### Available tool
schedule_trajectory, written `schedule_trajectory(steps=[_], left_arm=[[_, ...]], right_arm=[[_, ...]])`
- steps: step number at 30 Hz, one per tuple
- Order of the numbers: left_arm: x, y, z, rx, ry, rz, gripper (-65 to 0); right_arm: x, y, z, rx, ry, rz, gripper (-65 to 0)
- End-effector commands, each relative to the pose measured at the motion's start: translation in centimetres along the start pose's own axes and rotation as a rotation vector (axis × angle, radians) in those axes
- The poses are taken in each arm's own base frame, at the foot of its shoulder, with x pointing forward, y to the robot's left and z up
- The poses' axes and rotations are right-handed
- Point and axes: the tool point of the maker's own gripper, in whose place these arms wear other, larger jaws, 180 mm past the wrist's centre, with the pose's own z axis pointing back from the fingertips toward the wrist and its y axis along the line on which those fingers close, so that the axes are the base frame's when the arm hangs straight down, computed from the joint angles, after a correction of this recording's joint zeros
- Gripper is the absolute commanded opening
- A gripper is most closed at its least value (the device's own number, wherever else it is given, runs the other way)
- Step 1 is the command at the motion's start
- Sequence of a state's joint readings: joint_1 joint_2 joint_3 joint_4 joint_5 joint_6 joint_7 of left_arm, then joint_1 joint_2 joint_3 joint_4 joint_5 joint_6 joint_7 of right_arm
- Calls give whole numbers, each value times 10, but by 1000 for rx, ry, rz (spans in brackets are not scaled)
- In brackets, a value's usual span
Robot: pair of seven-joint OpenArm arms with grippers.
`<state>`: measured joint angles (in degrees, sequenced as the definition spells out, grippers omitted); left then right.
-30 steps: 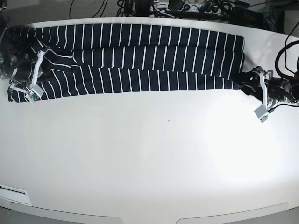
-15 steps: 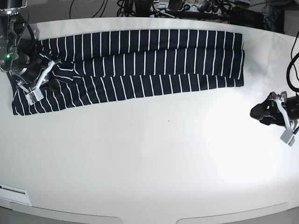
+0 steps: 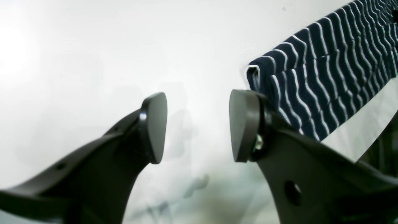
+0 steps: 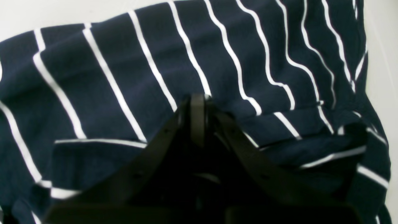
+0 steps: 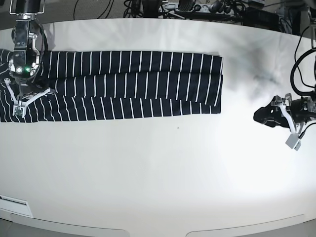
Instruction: Fold the T-shirt properly
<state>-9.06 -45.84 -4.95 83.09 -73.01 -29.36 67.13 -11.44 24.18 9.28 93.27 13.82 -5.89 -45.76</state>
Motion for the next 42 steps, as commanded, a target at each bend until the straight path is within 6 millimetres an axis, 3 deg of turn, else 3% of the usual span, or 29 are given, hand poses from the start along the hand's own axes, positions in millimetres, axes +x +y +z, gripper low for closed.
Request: schedule_trajectory(steps=[1,2,5,7,12,20,29,35,42], left_arm=[[13,0,9,6,-32,-20,-318],[11,-1,7,1,-22,-18,-318],[4,-4,3,-14,0,-8,-318],[-3,-8,0,-34,8,15,-318],[-33,-17,-8,-77,71,74,-318],[-65,-26,-21,-103,81,198,-318],[-95,-57,-61,-168,60,332,-318],[-102,-84,-81,-242,36,387,-318],[-93,-111,-101,-317,-12,418,-318]], right_arm=[[1,-4,5,-17,11,-6,-650],[8,-6,9,-36,-13,-7,-636],[33,-11,25,-81,-90,39,-434],[49,-8,39,-78,-137,76,-369],[68,-16,53,-135,-201,126,-365],[62,-16,53,-131,-187,144,-365],[61,-16,53,-133,-182,146,-365],[61,-16,53,-133,-182,146,-365],[61,-14,52,-118,-181,158,-365]])
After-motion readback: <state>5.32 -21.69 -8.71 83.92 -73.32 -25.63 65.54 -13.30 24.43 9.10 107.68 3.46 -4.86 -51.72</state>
